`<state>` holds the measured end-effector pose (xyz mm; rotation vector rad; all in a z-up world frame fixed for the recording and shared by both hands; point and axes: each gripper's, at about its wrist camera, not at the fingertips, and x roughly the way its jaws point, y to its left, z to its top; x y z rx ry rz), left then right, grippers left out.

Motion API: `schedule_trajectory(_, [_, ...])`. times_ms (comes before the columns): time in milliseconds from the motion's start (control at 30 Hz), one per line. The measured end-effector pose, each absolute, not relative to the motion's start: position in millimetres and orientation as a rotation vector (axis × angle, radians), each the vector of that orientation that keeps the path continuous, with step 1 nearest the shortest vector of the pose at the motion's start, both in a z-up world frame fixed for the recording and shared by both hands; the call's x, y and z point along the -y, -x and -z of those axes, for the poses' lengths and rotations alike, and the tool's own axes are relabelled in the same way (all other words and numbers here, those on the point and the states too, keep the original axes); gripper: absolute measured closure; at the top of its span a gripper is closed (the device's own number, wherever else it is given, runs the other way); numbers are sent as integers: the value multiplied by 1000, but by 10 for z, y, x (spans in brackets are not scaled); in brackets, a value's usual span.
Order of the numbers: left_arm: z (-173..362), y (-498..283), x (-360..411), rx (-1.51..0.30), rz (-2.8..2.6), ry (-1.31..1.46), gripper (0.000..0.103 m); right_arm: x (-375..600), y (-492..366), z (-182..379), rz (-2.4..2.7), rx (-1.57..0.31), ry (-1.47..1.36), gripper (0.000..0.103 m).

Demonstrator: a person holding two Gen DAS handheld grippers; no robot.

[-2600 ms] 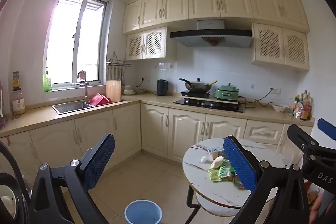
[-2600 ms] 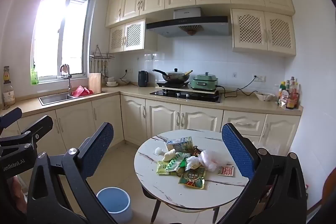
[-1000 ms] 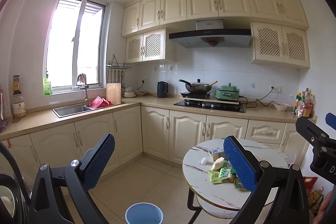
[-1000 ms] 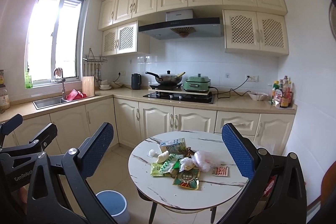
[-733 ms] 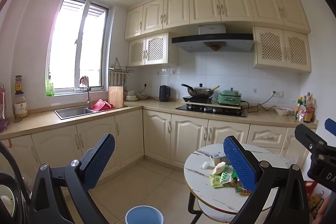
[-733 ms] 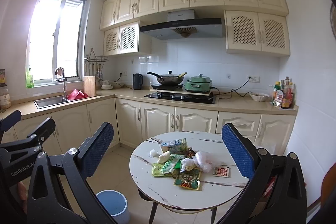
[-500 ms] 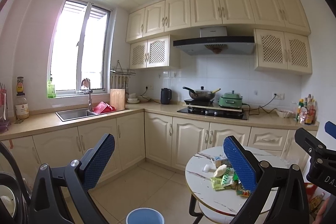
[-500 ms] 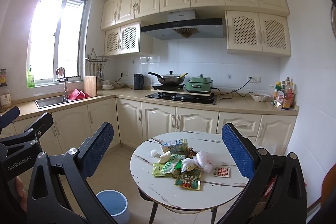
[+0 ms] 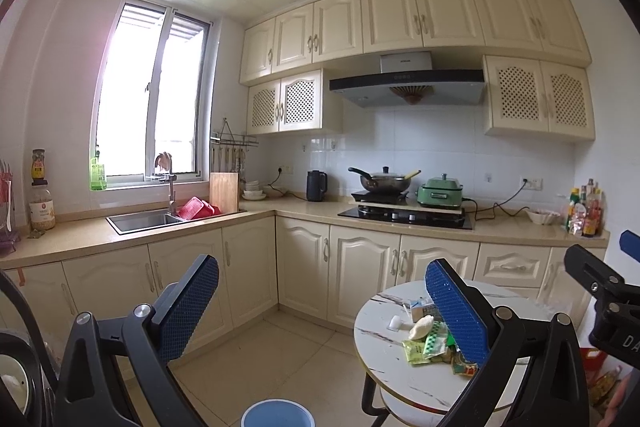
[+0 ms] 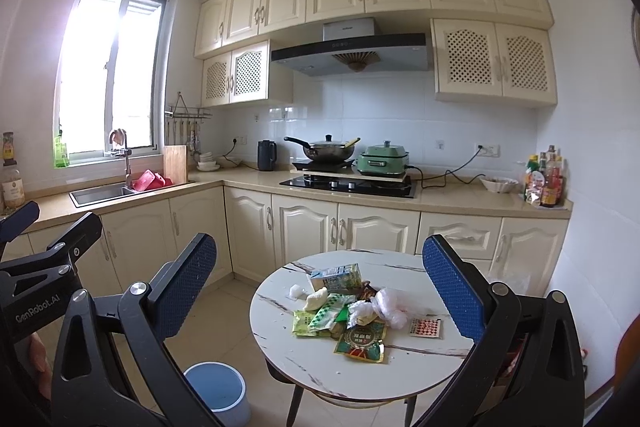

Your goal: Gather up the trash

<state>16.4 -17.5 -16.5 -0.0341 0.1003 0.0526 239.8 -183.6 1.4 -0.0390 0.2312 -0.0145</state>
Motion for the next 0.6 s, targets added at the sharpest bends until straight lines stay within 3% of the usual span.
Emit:
schedule_trajectory(400, [517,-910,320,-141,-51,30,1,2220,-2709,211,70,-222,4,0])
schedule_trajectory(600, [879,-1563,505,-272,-11,13,1,2667,-3004,537,150,-307,-34,0])
